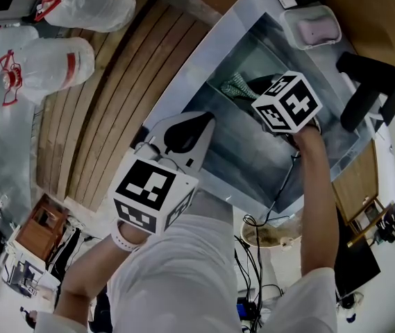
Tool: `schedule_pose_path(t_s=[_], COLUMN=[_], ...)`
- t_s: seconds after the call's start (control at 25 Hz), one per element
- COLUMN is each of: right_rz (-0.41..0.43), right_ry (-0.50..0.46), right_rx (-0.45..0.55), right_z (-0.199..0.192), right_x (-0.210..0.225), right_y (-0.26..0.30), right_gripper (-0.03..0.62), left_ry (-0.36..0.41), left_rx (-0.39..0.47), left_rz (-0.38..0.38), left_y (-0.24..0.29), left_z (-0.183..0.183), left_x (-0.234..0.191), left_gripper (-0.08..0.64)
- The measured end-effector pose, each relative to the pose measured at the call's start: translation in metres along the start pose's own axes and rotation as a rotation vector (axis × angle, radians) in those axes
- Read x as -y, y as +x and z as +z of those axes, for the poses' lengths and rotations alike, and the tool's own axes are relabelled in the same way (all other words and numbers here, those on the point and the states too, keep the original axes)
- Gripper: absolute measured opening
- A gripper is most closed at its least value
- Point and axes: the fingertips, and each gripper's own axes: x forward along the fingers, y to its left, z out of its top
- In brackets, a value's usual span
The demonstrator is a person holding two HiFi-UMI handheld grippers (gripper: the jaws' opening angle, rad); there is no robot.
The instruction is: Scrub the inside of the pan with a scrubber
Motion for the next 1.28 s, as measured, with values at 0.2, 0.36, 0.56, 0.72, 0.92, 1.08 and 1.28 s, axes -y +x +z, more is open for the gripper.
schedule_pose_path(t_s=[0.2, 0.36, 0.56, 0.72, 0.92, 1.08, 1.28], right_rz=[-0.007, 0.001, -0.148, -0.352, -0.501, -0.567, -0.619], right_ry=[-0.02, -0.054, -0.075, -0.076, -0.075, -0.032, 0.011], right_rx=[-0.006, 0.025, 0.086, 0.117, 0.103, 0.123, 0.116], right_z=[0.001, 0.006, 0.017, 0.026, 0.034, 0.04, 0.04], right_x=[-0.005, -0.014, -0.006, 0.021, 0.05, 0.069, 0.082], right_y=[-0.004, -0.015, -0.031, -0.041, -0.044, -0.046, -0.046], right_gripper=[0.144, 0.144, 0.149, 0.162, 0.166, 0.166, 0.166], left_ry=[0.001, 0.002, 0.009, 0.009, 0.006, -0.004, -0.009], left_rx=[-0.003, -0.004, -0.004, -0.002, -0.007, -0.005, -0.004], left_rz=[-0.005, -0.007, -0.011, -0.012, -0.011, -0.006, -0.002], left_y=[-0.003, -0.004, -0.004, -0.005, -0.006, -0.006, -0.008], left_z=[-0.001, -0.001, 0.001, 0.002, 0.0, -0.001, 0.001], left_x=[-0.001, -0.002, -0.002, -0.001, -0.004, -0.007, -0.012], left_gripper=[0.006, 0.006, 0.006, 0.006, 0.006, 0.006, 0.006])
